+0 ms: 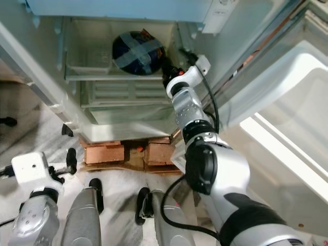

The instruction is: Restocking fridge

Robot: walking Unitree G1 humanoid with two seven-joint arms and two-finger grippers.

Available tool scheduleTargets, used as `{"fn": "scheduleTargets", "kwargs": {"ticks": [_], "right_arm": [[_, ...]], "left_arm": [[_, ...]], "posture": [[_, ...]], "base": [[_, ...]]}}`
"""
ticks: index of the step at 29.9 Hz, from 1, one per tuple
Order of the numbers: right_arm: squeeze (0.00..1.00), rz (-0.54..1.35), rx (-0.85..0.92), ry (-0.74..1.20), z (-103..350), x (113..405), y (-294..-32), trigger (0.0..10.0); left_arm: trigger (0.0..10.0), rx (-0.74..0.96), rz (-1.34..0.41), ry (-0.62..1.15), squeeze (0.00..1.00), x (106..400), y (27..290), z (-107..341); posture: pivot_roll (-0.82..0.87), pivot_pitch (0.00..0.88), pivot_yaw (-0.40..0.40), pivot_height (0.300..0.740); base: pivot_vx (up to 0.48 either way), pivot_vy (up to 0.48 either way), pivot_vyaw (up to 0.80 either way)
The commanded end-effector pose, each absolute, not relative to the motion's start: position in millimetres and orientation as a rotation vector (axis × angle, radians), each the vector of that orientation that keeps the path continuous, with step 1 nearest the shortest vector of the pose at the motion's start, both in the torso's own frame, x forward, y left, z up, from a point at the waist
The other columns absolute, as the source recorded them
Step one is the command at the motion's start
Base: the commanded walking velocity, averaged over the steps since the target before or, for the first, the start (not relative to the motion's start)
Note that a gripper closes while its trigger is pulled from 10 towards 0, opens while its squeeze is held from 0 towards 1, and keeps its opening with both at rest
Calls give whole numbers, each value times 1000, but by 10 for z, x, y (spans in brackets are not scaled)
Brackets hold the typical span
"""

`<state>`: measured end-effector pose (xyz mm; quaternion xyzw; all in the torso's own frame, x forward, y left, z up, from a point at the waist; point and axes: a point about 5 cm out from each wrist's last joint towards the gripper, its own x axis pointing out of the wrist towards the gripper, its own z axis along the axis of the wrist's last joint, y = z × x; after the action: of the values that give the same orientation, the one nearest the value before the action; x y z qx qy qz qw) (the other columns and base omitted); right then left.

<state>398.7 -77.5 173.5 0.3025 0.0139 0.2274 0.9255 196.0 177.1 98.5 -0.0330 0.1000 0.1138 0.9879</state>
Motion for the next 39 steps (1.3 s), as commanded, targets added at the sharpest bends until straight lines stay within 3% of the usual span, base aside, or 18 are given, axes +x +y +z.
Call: {"fn": "scheduleTargets", "kwargs": {"ticks": [1, 2, 3, 4, 5, 11, 16, 22, 26, 39], "right_arm": [[1000, 554, 552, 33, 1650, 3926, -754, 10000], [1000, 630, 498, 42, 1556, 3855, -720, 10000], [847, 695, 435, 38, 1459, 3767, -704, 10000], [847, 695, 435, 38, 1459, 3767, -704, 10000], [0, 734, 382, 34, 1371, 3678, -704, 10000], [0, 790, 286, 8, 1173, 3429, -747, 10000], [0, 593, 188, -27, 926, 3187, -1030, 10000], [0, 423, 202, -2, 840, 3076, -1198, 10000], [0, 410, 261, 36, 779, 3023, -1189, 10000], [0, 311, 135, 85, 667, 2925, -1351, 10000]], "left_arm": [[10000, -73, 222, 240, 0, 1936, 1763, 878], [10000, -66, 201, 240, 0, 1985, 1750, 857], [10000, -54, 185, 232, 0, 2032, 1742, 853], [10000, -54, 185, 232, 0, 2032, 1742, 853], [10000, -51, 176, 225, 0, 2069, 1740, 855], [10000, -27, 166, 213, 0, 2138, 1768, 827], [10000, 38, 142, 196, 0, 2201, 1801, 769], [10000, 48, 124, 193, 0, 2289, 1809, 706], [10000, 58, 108, 188, 0, 2372, 1798, 665], [10000, 70, 94, 186, 0, 2422, 1800, 616]], "posture": [[192, 109, -161, 740], [183, 95, -158, 740], [174, 81, -155, 740], [174, 81, -155, 740], [166, 65, -153, 740], [159, 31, -143, 740], [152, 0, -124, 740], [123, 0, -97, 740], [106, 0, -81, 740], [90, 0, -64, 740]], "base": [[0, 0, 0], [0, 0, 0], [0, 0, 0], [0, 0, 0], [0, 0, 0], [0, 0, 0], [0, 0, 0], [-205, 0, 0], [-396, 0, 0], [-395, 0, 0]]}}
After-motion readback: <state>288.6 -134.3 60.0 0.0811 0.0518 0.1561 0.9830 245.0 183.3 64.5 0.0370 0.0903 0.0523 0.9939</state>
